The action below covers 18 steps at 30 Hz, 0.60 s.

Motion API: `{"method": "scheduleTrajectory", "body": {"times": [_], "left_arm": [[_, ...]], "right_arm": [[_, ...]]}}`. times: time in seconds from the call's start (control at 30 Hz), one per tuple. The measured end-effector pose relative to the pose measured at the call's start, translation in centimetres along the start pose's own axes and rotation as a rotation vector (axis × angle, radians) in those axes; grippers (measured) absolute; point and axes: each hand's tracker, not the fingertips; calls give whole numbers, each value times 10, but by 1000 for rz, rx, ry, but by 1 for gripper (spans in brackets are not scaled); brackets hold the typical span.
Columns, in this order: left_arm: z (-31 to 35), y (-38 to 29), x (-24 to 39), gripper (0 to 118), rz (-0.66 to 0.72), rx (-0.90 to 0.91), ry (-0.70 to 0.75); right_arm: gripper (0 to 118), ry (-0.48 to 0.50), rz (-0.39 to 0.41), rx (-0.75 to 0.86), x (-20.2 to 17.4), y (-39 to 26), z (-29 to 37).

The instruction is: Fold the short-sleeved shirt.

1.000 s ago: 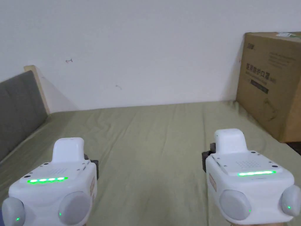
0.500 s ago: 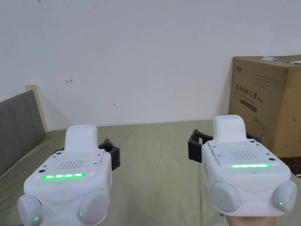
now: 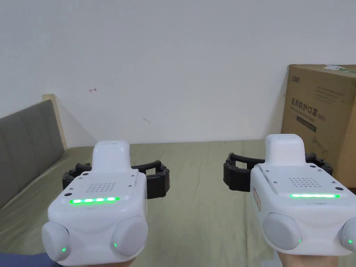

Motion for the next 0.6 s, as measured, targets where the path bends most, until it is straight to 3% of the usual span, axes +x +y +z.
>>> {"method": "scheduleTrajectory", "body": {"times": [0.3,0.43,0.6], "left_arm": [[1,0,1,118,61,-36,-1],[2,3,5,118,3,-54,-23],[-1,2,9,118,46,-106,30]], "right_arm": [[118,5,28,-19,-3,-7,-3],[118,14,3,-30,0,-9,-5],[118,3,9,-42,2,-12,-8]]}}
